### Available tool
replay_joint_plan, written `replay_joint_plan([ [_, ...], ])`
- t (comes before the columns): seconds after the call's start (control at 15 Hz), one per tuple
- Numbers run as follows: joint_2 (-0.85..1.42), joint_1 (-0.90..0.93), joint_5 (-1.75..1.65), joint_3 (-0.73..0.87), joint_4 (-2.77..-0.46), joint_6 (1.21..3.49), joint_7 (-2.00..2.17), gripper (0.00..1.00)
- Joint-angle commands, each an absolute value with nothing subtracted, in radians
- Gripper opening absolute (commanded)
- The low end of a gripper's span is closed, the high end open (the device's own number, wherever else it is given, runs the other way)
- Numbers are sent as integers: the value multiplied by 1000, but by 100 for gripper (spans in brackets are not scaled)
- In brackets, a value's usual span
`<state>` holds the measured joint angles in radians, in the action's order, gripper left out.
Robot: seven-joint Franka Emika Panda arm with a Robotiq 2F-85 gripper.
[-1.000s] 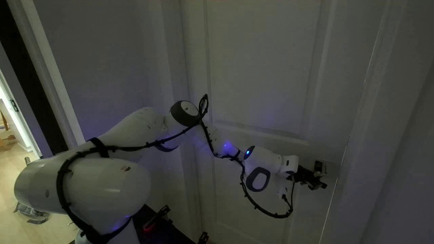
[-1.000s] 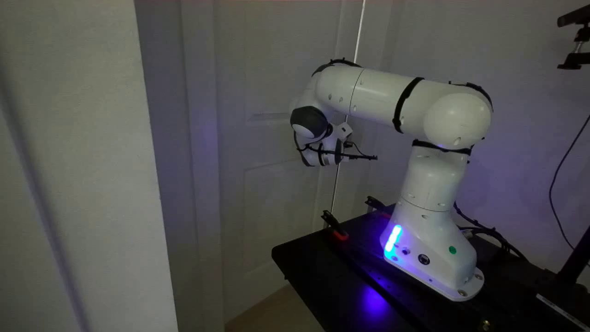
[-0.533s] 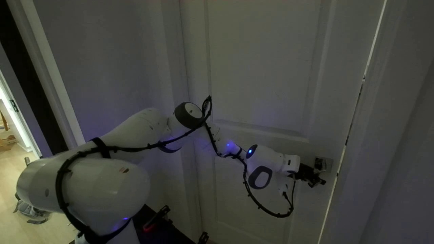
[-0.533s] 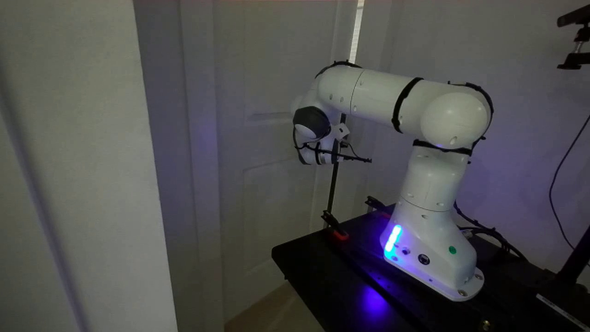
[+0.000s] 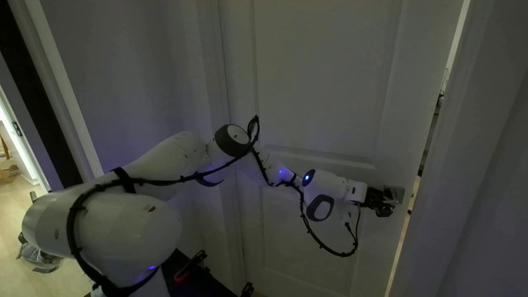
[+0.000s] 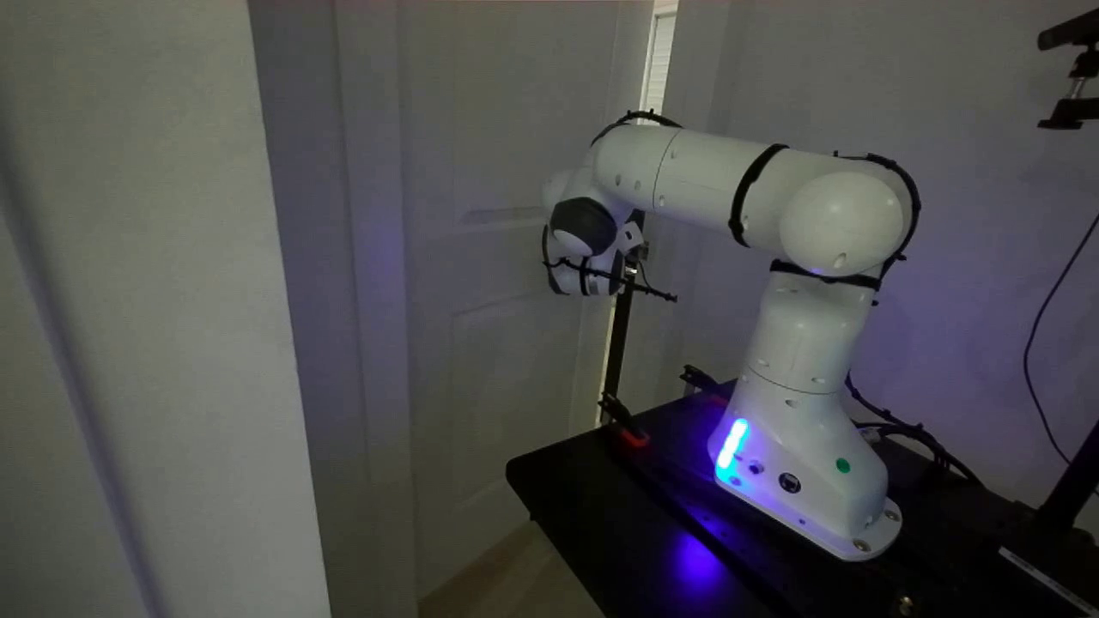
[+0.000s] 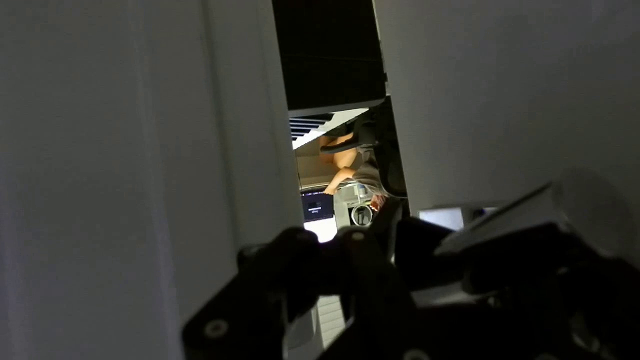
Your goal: Open the door
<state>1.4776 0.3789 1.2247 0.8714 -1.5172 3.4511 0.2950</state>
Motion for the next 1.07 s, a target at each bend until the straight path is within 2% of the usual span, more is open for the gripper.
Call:
replay_joint_plan([
  [0.0, 1476, 362, 1246, 888, -1472, 3453, 301, 1],
  [0.27, 1474, 340, 1237, 849, -1450, 3468, 302, 1],
  [0.33, 1474, 335, 1236, 836, -1446, 3468, 302, 27],
  [0.4, 1475, 335, 1237, 835, -1443, 3461, 301, 29],
  [0.53, 1475, 334, 1238, 833, -1433, 3455, 302, 42],
  [1.0, 1477, 368, 1252, 878, -1424, 3364, 300, 96],
])
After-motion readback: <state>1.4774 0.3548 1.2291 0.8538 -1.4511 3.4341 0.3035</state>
